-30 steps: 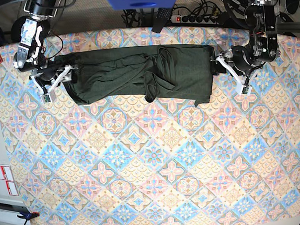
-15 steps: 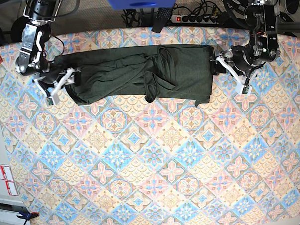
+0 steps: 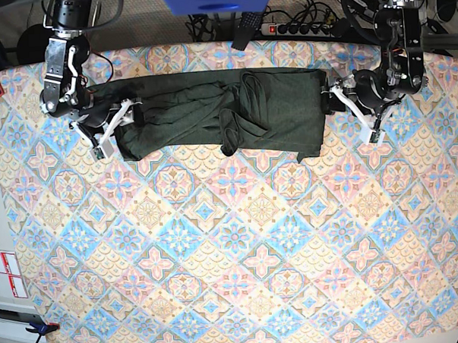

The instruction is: Fold the T-shirt properly

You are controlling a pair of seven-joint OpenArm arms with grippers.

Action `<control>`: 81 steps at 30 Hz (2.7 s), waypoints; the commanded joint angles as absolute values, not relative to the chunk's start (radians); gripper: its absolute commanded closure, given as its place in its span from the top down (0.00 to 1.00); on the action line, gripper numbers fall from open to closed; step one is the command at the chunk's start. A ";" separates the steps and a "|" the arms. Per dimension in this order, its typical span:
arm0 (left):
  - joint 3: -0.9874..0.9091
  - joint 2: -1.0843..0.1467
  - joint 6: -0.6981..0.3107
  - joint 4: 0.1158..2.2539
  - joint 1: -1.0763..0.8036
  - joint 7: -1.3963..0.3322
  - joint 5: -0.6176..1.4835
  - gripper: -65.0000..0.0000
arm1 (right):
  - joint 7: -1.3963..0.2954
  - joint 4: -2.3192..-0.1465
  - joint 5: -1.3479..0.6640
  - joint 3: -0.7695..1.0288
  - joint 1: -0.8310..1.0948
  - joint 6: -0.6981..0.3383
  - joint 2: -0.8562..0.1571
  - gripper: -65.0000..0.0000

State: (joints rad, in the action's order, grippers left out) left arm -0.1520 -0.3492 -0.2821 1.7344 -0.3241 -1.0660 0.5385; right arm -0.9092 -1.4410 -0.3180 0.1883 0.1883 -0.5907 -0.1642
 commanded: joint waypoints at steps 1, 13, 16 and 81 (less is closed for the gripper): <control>-0.156 -0.360 -0.283 1.755 -0.318 -1.053 0.547 0.69 | -0.911 -1.434 -0.320 0.194 0.182 -0.593 -0.176 0.60; -0.156 -0.360 -0.283 1.756 -0.318 -1.053 0.547 0.69 | -0.881 -1.308 -0.317 0.236 0.186 -0.593 -0.177 0.60; -0.156 -0.360 -0.283 1.758 -0.318 -1.053 0.547 0.69 | -0.897 -1.303 -0.317 0.200 0.186 -0.593 -0.177 0.54; -0.223 -0.326 -0.280 1.850 -0.315 -1.020 0.539 0.21 | -1.010 -1.719 -0.318 0.193 0.160 -0.591 -0.197 0.00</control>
